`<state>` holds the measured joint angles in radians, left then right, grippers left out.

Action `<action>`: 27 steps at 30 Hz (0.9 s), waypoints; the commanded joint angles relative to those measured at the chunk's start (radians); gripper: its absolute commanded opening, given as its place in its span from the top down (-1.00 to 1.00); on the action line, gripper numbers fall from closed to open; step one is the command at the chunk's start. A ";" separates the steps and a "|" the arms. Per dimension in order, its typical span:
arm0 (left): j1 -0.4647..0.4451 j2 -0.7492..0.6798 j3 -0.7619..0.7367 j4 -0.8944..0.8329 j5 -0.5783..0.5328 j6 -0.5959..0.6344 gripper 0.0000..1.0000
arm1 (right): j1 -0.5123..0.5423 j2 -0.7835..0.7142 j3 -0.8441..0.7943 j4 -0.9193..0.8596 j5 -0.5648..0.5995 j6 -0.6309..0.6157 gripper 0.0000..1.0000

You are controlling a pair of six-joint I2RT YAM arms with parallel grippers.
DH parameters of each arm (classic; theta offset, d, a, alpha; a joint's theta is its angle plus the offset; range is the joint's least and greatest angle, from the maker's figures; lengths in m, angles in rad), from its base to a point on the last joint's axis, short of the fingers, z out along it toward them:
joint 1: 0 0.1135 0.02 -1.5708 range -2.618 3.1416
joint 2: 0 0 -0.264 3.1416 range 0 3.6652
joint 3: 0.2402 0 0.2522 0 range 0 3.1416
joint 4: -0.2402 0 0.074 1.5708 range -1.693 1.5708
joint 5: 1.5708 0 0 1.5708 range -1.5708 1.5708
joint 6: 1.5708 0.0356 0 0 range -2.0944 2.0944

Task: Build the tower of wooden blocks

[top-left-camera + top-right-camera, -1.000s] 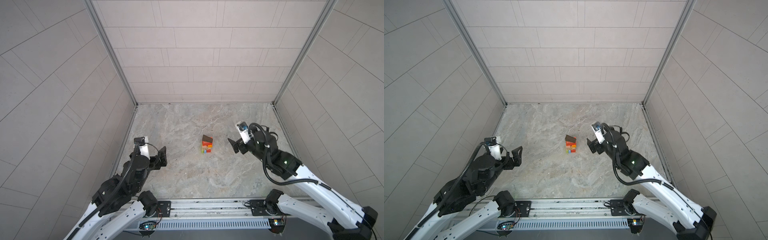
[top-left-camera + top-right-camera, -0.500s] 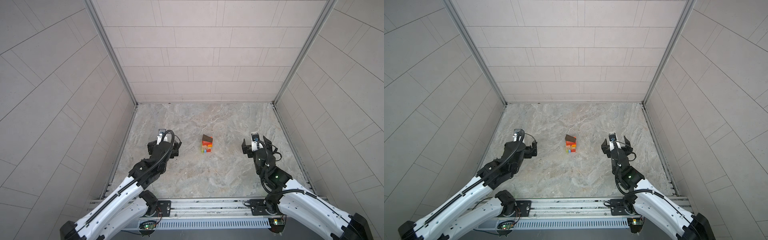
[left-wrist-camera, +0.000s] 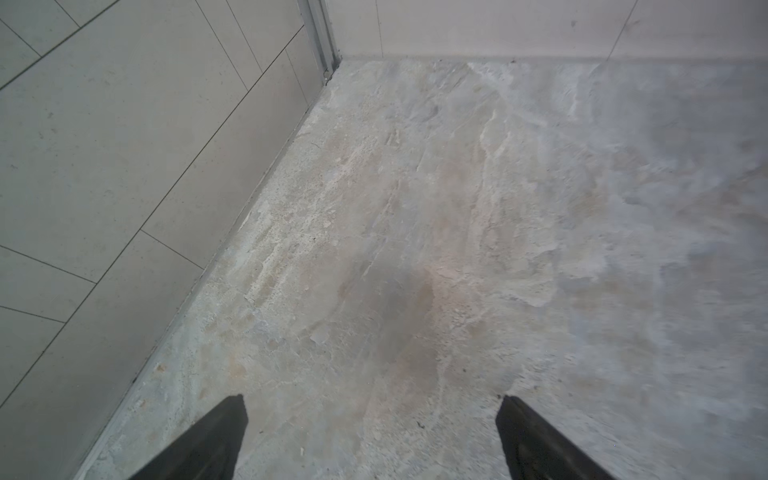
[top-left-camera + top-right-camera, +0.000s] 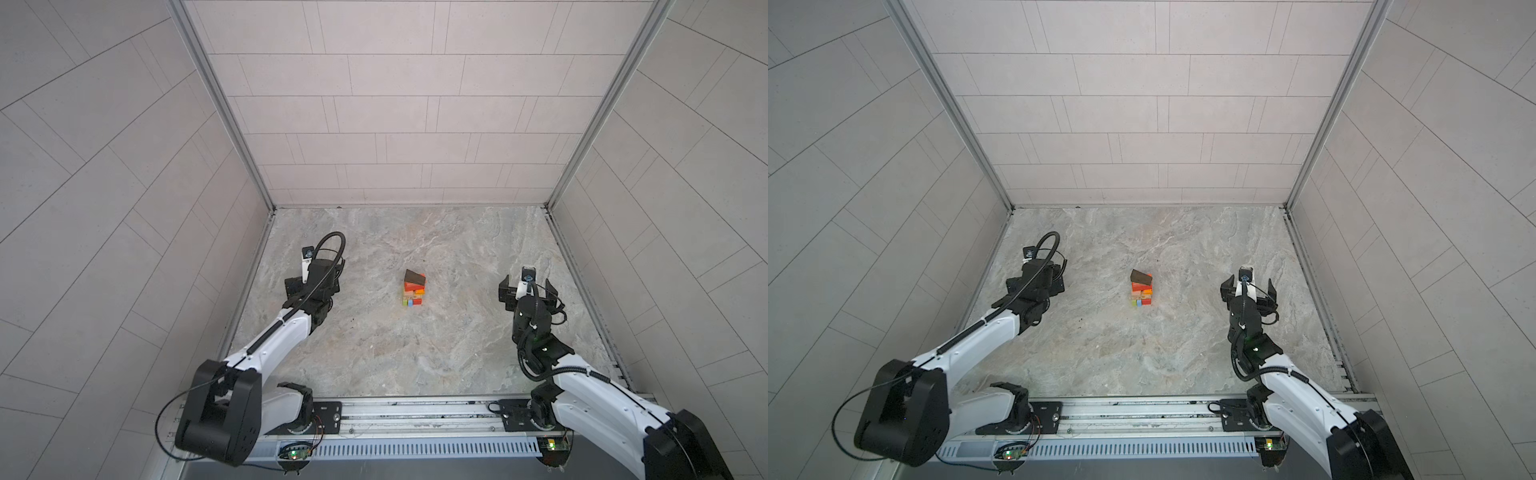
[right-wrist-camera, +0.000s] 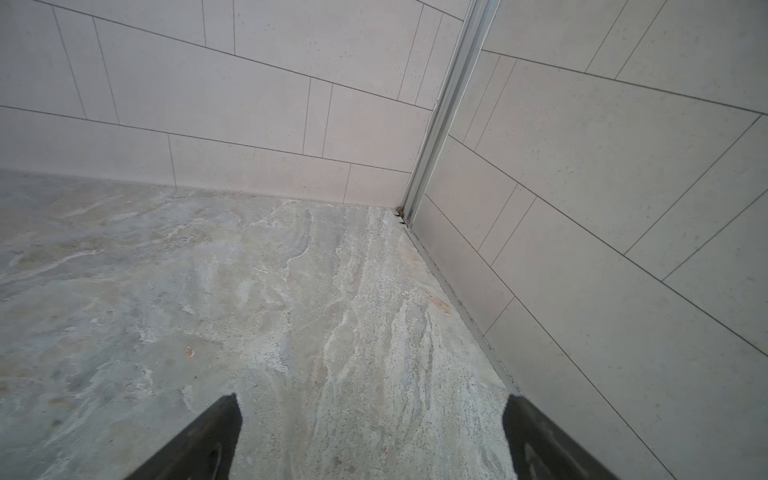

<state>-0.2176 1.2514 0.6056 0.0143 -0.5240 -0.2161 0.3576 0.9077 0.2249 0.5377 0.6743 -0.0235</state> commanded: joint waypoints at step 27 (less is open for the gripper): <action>0.059 0.280 -0.262 0.936 0.061 0.228 -1.00 | -0.106 0.709 -0.080 0.886 -0.246 -0.100 -0.99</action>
<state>-0.1467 1.5105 0.3470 0.8433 -0.4511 -0.0185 0.2577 1.6089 0.1314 1.3781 0.4606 -0.0895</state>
